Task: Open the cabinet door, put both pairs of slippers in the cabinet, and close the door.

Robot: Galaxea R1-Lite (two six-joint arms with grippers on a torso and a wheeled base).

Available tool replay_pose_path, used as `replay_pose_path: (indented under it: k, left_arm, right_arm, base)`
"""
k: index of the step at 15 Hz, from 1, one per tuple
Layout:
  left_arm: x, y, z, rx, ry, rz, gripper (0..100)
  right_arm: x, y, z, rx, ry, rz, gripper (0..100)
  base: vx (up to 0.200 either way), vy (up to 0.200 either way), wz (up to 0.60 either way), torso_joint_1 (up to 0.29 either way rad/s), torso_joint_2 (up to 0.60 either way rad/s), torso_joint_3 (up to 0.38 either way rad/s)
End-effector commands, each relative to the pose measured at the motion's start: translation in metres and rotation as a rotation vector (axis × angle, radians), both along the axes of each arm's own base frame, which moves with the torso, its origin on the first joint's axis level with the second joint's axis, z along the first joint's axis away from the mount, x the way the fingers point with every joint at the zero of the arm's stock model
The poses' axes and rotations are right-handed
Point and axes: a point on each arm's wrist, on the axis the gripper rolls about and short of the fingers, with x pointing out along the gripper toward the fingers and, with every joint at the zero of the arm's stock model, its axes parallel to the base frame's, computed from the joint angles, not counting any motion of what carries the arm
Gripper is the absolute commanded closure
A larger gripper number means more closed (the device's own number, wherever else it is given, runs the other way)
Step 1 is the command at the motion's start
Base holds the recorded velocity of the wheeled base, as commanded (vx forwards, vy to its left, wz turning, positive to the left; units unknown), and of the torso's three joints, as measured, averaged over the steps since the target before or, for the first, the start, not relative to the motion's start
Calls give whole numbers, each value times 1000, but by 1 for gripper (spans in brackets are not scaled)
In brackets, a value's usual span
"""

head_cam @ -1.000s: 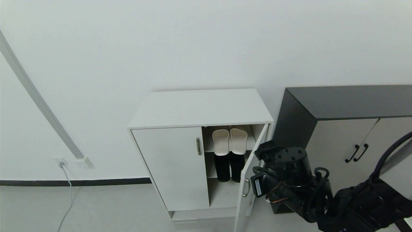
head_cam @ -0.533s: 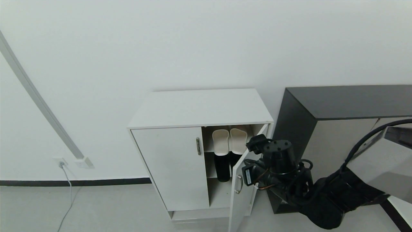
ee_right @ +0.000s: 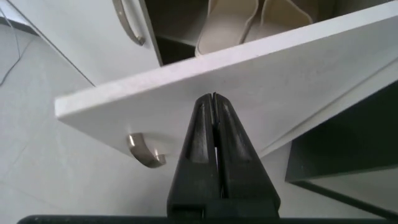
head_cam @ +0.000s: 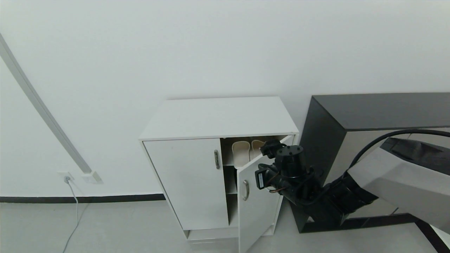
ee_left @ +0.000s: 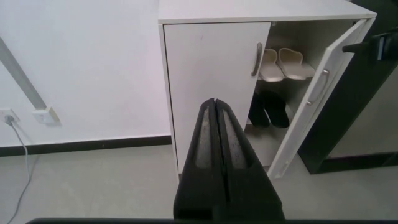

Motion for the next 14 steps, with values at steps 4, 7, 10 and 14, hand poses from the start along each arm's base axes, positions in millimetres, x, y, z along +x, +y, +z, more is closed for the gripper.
replay_pose_path:
  k: [4, 7, 10, 14]
  left_arm:
    - [0, 0, 0, 0, 1, 0, 100]
    - [0, 0, 0, 0, 1, 0, 100]
    - [0, 0, 0, 0, 1, 0, 100]
    - [0, 0, 0, 0, 1, 0, 100]
  right_arm:
    - [19, 11, -8, 13, -21, -7, 100]
    - [29, 16, -11, 24, -34, -14, 100]
    - [44, 22, -16, 35, -53, -22, 100]
    - [61, 23, -17, 38, -57, -44, 100]
  base:
    - [0, 0, 0, 0, 0, 0]
    - [0, 0, 0, 0, 0, 0]
    - [0, 0, 0, 0, 0, 0]
    - [0, 0, 0, 0, 0, 0]
